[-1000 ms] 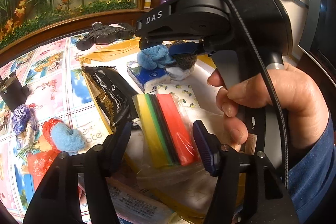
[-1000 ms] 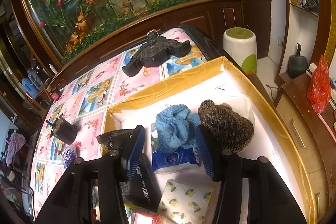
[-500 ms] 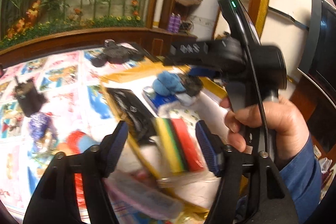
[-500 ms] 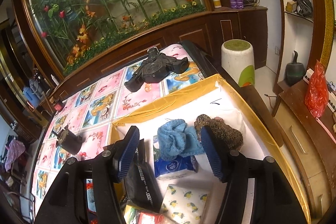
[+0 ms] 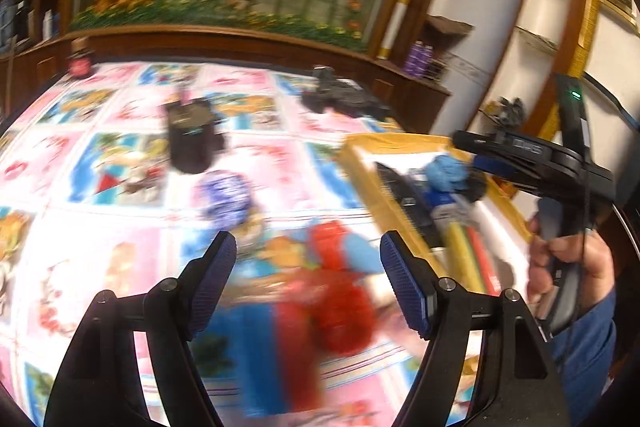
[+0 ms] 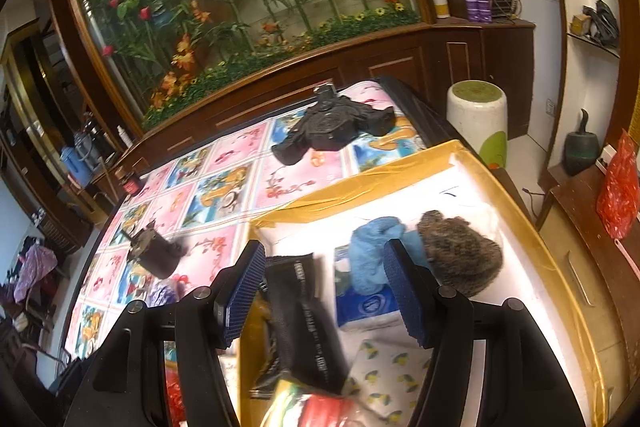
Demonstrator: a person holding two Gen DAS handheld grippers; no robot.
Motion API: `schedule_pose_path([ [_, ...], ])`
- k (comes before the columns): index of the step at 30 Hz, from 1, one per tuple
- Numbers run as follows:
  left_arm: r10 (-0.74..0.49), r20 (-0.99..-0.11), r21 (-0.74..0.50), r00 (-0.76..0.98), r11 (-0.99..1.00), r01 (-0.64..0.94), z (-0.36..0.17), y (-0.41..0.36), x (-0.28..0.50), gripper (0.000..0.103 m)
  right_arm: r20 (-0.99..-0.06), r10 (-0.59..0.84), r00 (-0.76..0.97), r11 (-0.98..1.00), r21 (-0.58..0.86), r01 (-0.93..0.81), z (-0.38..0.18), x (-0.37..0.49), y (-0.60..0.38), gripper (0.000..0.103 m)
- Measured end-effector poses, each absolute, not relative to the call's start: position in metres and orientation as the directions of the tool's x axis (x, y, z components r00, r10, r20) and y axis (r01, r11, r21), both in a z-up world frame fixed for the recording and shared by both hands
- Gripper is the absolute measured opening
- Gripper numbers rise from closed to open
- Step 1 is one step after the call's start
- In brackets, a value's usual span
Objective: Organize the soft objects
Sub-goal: 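Return both tools to the pile of remaining items, then grasp the blue-red sponge pack with left gripper while right gripper grasps blue sock with red bag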
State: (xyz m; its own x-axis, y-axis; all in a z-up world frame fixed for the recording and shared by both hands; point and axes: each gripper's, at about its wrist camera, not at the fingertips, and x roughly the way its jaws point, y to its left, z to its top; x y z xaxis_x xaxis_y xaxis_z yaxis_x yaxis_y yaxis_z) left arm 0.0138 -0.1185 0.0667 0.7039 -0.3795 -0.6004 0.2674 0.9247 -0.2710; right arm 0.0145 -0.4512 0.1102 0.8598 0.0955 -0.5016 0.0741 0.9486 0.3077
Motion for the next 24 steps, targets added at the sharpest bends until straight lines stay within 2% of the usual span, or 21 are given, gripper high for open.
schedule_pose_path([
  [7, -0.393, -0.666, -0.305, 0.634, 0.919, 0.248, 0.041, -0.093, 0.012, 0.074, -0.497, 0.115, 0.860, 0.953, 0.300, 0.045, 0.109, 0.014, -0.437, 0.063],
  [18, -0.367, -0.701, -0.231, 0.611, 0.928, 0.293, 0.032, -0.106, -0.002, 0.074, -0.503, 0.163, 0.849, 0.962, 0.271, -0.024, 0.104, 0.018, -0.409, 0.064],
  [20, -0.365, -0.706, -0.222, 0.607, 0.928, 0.300, 0.031, -0.107, -0.004, 0.074, -0.510, 0.202, 0.836, 0.963, 0.258, -0.075, 0.102, 0.020, -0.396, 0.063],
  [24, -0.367, -0.718, -0.213, 0.592, 0.925, 0.316, 0.029, -0.111, -0.006, 0.074, -0.535, 0.283, 0.796, 0.956, 0.228, -0.186, 0.097, 0.024, -0.365, 0.053],
])
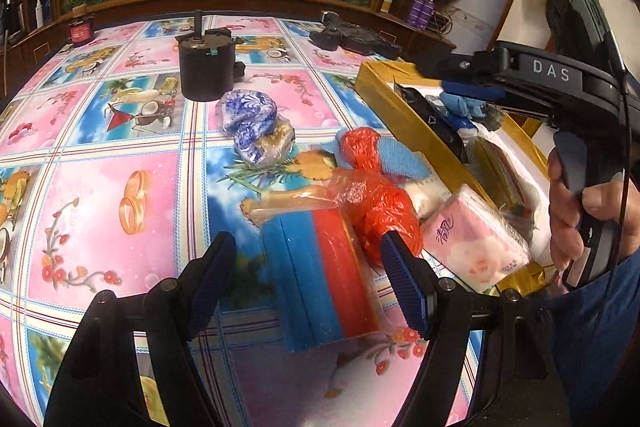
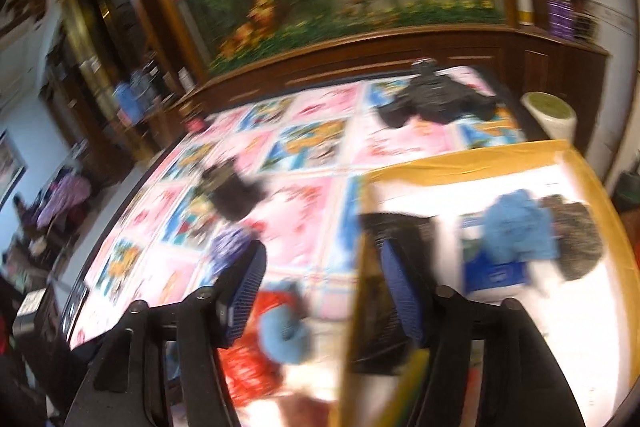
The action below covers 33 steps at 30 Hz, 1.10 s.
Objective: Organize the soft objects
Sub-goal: 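Grasp the blue-red sponge pack with left gripper while right gripper grasps blue sock with red bag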
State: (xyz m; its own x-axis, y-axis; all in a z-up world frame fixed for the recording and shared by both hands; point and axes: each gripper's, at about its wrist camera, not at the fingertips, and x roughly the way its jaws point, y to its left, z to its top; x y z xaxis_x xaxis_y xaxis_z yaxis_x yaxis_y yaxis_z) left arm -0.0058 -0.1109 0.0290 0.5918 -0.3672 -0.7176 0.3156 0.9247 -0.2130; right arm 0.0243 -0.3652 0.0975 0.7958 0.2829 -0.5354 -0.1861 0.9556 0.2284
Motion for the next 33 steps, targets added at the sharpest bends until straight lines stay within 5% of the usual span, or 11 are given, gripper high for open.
schedule_pose_path([
  [16, -0.307, -0.778, -0.107, 0.548, 0.925, 0.365, 0.017, -0.132, -0.009, 0.073, -0.736, 0.175, 0.654, 0.967, 0.003, -0.256, 0.057, 0.069, -0.285, 0.036],
  [17, -0.300, -0.778, -0.101, 0.552, 0.927, 0.361, 0.017, -0.132, -0.010, 0.071, -0.738, 0.174, 0.652, 0.965, -0.003, -0.262, 0.056, 0.070, -0.282, 0.031],
  [19, -0.285, -0.772, -0.091, 0.568, 0.934, 0.346, 0.017, -0.129, -0.010, 0.049, -0.742, 0.182, 0.645, 0.960, -0.007, -0.279, 0.054, 0.068, -0.280, 0.029],
  [33, -0.295, -0.667, -0.216, 0.684, 0.955, 0.201, 0.039, -0.086, -0.003, 0.048, -0.595, 0.266, 0.759, 0.961, 0.103, -0.256, 0.080, 0.037, -0.310, 0.027],
])
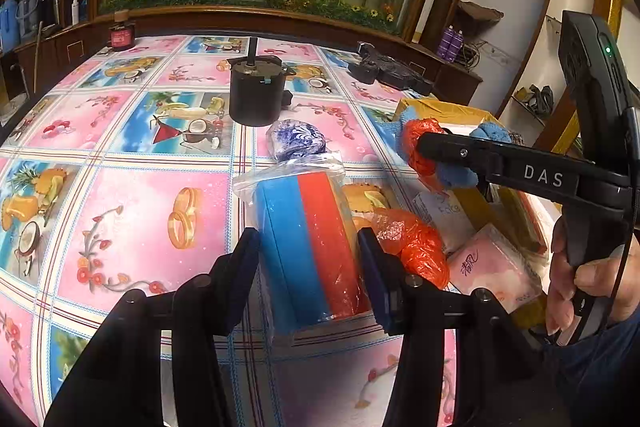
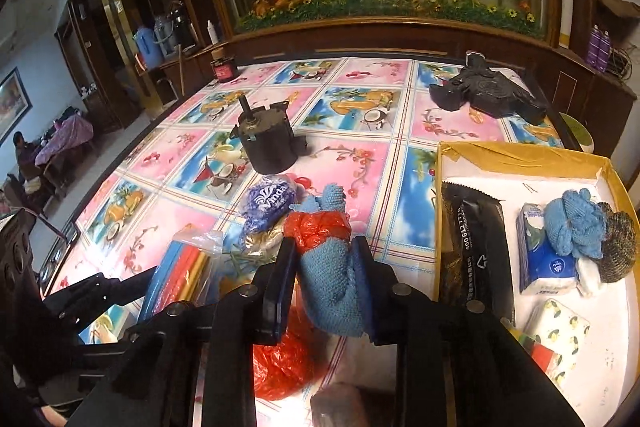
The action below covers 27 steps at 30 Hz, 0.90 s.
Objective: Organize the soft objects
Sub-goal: 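Grasp the blue-red sponge pack with left gripper while right gripper grasps blue sock with red bag, then carry the blue-red sponge pack and blue sock with both grippers into the yellow box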
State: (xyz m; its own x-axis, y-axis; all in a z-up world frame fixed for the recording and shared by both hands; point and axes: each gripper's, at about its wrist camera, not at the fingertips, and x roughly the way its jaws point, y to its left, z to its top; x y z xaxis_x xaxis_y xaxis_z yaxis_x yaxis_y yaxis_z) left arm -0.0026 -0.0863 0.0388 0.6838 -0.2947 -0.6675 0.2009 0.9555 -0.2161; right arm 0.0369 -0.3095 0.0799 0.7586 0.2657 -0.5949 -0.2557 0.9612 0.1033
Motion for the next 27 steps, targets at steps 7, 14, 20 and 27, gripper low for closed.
schedule_pose_path([
  [7, -0.308, -0.656, -0.206, 0.689, 0.951, 0.228, 0.042, -0.091, -0.006, 0.048, -0.593, 0.266, 0.760, 0.962, 0.109, -0.252, 0.080, 0.033, -0.312, 0.027],
  [14, -0.320, -0.648, -0.201, 0.691, 0.947, 0.250, 0.043, -0.098, -0.008, 0.048, -0.584, 0.264, 0.768, 0.964, 0.128, -0.235, 0.087, 0.035, -0.322, 0.027],
  [20, -0.335, -0.634, -0.177, 0.697, 0.940, 0.291, 0.049, -0.116, -0.010, 0.048, -0.560, 0.257, 0.788, 0.966, 0.172, -0.194, 0.095, 0.031, -0.347, 0.027],
  [27, -0.399, -0.627, -0.198, 0.669, 0.912, 0.358, 0.066, -0.152, -0.006, 0.048, -0.526, 0.234, 0.818, 0.965, 0.228, -0.129, 0.106, 0.021, -0.387, 0.027],
])
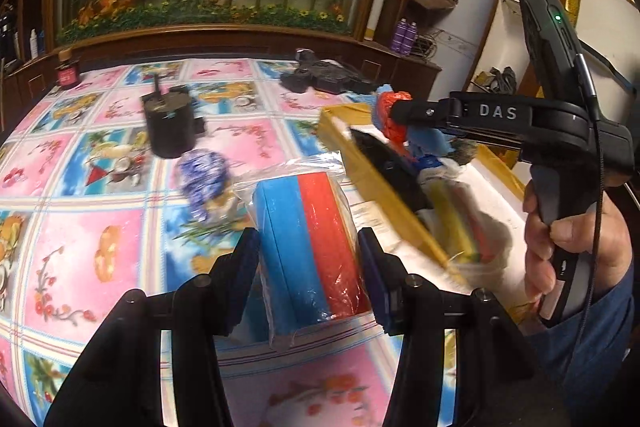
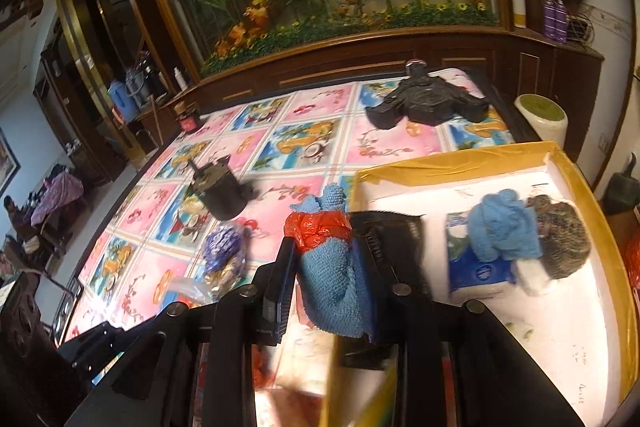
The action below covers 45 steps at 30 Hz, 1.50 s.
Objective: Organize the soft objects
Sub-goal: 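Carry the blue-red sponge pack and blue sock with both grippers into the yellow box, then open both grippers to release the sponge pack and sock in the box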
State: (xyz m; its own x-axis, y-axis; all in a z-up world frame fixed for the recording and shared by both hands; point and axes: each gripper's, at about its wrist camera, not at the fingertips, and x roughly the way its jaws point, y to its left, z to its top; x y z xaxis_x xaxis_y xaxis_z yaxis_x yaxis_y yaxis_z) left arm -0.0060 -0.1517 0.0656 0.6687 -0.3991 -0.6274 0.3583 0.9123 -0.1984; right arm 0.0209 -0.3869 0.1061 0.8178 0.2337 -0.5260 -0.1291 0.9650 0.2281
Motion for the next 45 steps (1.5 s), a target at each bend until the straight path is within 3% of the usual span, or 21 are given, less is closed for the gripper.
schedule_pose_path([
  [9, -0.508, -0.629, -0.203, 0.588, 0.838, 0.507, 0.090, -0.236, -0.012, 0.048, -0.487, 0.161, 0.858, 0.956, 0.291, -0.014, 0.112, -0.005, -0.444, 0.027],
  [19, -0.529, -0.670, -0.168, 0.521, 0.792, 0.587, 0.080, -0.310, -0.019, 0.048, -0.501, 0.085, 0.862, 0.930, 0.351, 0.112, 0.092, -0.045, -0.505, 0.028],
  [30, -0.502, -0.700, -0.136, 0.508, 0.792, 0.596, 0.064, -0.334, -0.018, 0.048, -0.621, 0.064, 0.781, 0.935, 0.311, 0.170, 0.086, -0.034, -0.517, 0.028],
  [45, -0.491, -0.701, -0.112, 0.517, 0.792, 0.600, 0.060, -0.337, -0.023, 0.052, -0.625, 0.057, 0.779, 0.929, 0.319, 0.189, 0.086, -0.026, -0.525, 0.038],
])
